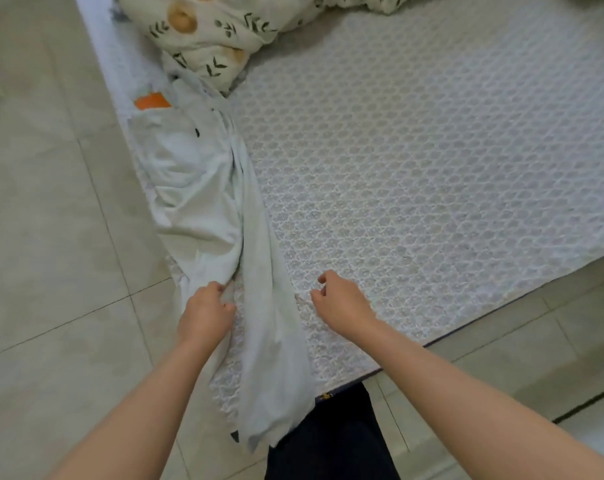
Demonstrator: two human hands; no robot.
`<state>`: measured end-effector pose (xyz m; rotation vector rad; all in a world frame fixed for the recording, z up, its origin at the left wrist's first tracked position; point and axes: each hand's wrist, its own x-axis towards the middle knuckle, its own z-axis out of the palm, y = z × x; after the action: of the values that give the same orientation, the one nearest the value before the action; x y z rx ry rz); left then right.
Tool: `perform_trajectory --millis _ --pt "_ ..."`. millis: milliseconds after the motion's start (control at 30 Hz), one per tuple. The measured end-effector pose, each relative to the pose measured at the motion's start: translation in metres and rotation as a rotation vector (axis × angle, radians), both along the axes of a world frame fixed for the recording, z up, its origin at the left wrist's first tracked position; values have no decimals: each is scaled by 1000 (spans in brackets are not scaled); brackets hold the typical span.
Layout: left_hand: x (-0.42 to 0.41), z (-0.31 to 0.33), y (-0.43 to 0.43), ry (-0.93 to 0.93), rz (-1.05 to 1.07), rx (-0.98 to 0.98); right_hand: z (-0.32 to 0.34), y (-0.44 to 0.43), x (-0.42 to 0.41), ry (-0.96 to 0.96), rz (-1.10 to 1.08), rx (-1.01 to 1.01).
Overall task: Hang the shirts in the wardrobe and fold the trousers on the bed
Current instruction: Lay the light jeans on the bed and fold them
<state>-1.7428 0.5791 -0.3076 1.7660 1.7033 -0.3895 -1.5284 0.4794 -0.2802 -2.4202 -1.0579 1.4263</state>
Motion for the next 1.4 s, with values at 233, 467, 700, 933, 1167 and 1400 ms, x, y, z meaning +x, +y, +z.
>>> perform_trajectory --millis 233,467,700,933,1167,1400 --pt "-9 -70 64 25 202 20 -76 80 11 129 -48 -5" --pt "-15 -114 136 -52 345 35 -122 157 12 185 -67 0" --pt "-14 -137 180 -139 613 136 -157 198 8 399 -357 -82" --pt "-1 -138 208 -340 997 185 -158 233 -3 511 -499 -120" --pt "9 -130 201 -617 884 161 -150 247 -24 523 -483 -74" --pt "15 -94 175 -641 851 94 -126 222 -35 458 -422 161"
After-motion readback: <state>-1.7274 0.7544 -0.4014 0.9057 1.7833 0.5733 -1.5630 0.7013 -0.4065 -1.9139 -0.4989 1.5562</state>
